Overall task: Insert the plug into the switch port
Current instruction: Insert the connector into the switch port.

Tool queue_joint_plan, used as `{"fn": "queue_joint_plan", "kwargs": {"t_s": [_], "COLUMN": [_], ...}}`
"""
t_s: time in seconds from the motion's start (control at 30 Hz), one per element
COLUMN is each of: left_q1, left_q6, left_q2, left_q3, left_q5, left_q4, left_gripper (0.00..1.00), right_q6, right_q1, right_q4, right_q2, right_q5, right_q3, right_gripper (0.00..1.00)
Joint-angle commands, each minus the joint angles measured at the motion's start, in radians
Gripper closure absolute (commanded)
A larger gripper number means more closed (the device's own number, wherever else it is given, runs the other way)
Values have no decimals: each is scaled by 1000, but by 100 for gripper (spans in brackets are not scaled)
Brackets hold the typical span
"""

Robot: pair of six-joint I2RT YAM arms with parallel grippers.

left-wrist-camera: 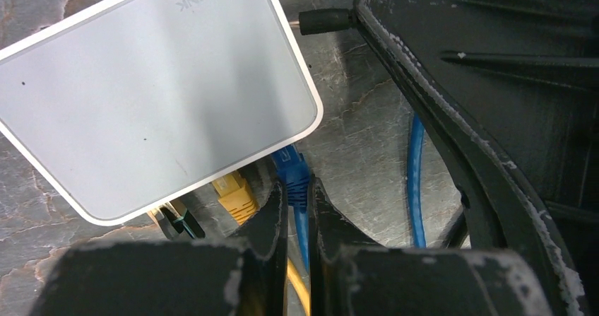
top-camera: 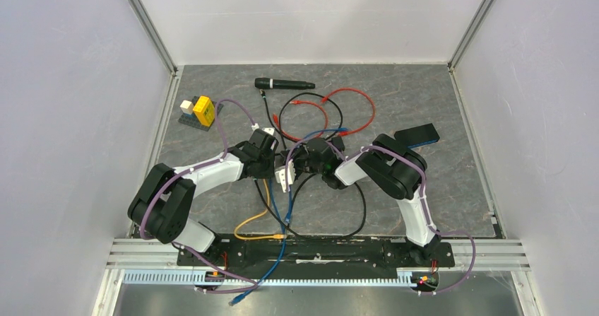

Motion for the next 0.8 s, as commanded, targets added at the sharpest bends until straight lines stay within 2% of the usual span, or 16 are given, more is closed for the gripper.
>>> {"fn": "queue_joint_plan", "kwargs": {"t_s": [0.0, 0.17, 0.33, 0.47, 0.6, 0.77], "left_q1": [-17, -17, -17, -16, -15, -14], "left_q6": [50, 52, 52, 38, 14, -47], "left_q2": [1, 3, 1, -26, -64, -120], "left_q3": [-6, -4, 0, 14, 40, 41], "left_q5": [70, 70, 58, 1, -60, -89], "left_q4": [49, 48, 42, 13, -30, -61], "left_gripper": [98, 98, 97, 84, 62, 54], "right_q6": [-32, -38, -18, 6, 3, -10], "right_q1": [8, 8, 2, -24, -33, -32], "right_q4": [9, 15, 65, 44, 21, -29], "right_q2": [38, 47, 50, 38, 35, 38], "right_q5": [-103, -169, -153, -161, -161, -161], "right_q3": [60, 60, 40, 43, 49, 72], "right_gripper": [100, 100, 100, 100, 100, 100]}}
